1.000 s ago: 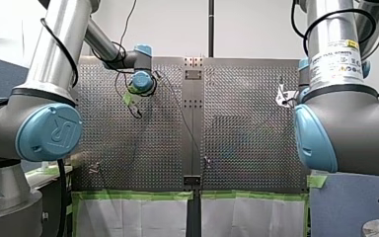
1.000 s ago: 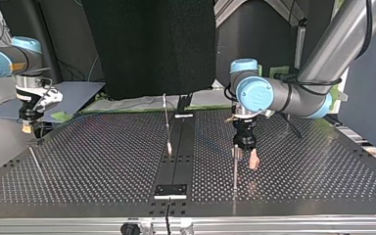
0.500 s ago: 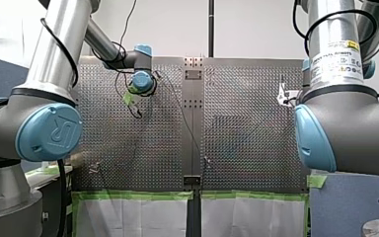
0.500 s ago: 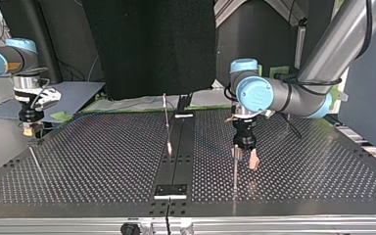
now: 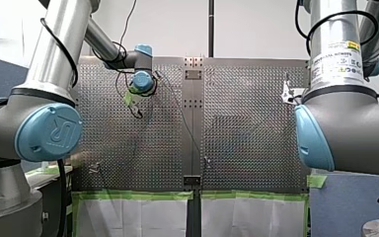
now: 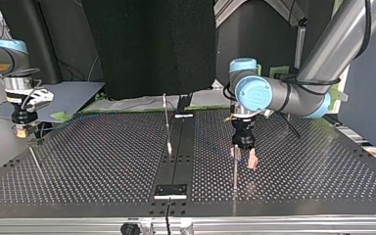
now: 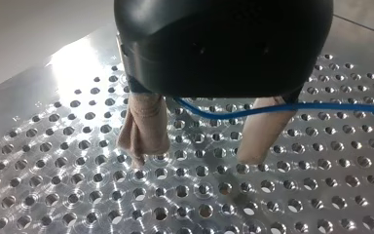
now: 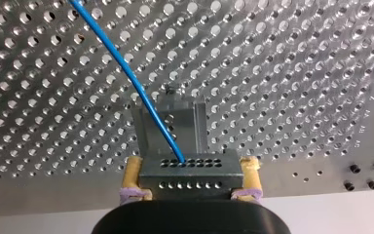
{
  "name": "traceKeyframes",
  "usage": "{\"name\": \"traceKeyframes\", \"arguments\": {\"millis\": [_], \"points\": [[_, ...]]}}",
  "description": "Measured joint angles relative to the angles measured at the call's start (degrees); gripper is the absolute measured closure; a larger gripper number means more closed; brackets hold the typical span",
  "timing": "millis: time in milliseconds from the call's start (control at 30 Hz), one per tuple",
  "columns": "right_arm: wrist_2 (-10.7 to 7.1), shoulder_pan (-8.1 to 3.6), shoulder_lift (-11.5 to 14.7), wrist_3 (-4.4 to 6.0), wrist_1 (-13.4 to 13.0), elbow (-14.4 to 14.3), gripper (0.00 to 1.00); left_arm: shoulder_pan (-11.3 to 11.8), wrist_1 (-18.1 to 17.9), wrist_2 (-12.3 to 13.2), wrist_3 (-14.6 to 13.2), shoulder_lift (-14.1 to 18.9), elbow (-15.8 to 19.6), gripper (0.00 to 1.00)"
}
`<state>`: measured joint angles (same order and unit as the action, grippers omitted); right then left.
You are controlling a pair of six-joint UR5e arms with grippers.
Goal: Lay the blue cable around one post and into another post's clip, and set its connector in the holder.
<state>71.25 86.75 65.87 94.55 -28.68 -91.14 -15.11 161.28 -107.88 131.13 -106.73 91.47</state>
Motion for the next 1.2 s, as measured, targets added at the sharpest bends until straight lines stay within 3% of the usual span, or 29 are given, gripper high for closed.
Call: {"name": "traceKeyframes", "arguments": {"millis": [133,300,400,700,967,1200], "points": [[-0.13,-0.33,-0.5,-0.62,0.5,0.8,0.62,0.0,0.0,0.0,0.0,0.0,0.0,0.00],[-0.20,-0.31,-1.5,-2.58,2.2,2.2,0.62,0.0,0.1,-0.1,0.0,0.0,0.0,0.00],[-0.92,-0.21,-1.7,-3.16,2.6,2.7,0.62,0.0,0.1,-0.1,0.0,0.0,0.0,0.00],[-2.60,-0.06,-1.8,-3.63,2.9,3.6,0.62,0.0,0.1,-0.2,0.0,0.0,0.0,0.00],[-2.63,-0.29,-2.1,-4.03,3.4,4.2,0.62,0.0,0.1,-0.4,0.0,0.0,0.0,0.00],[-2.55,0.06,-3.8,-4.86,3.5,4.9,0.60,0.0,0.1,-0.4,0.0,0.0,0.0,0.00]]}}
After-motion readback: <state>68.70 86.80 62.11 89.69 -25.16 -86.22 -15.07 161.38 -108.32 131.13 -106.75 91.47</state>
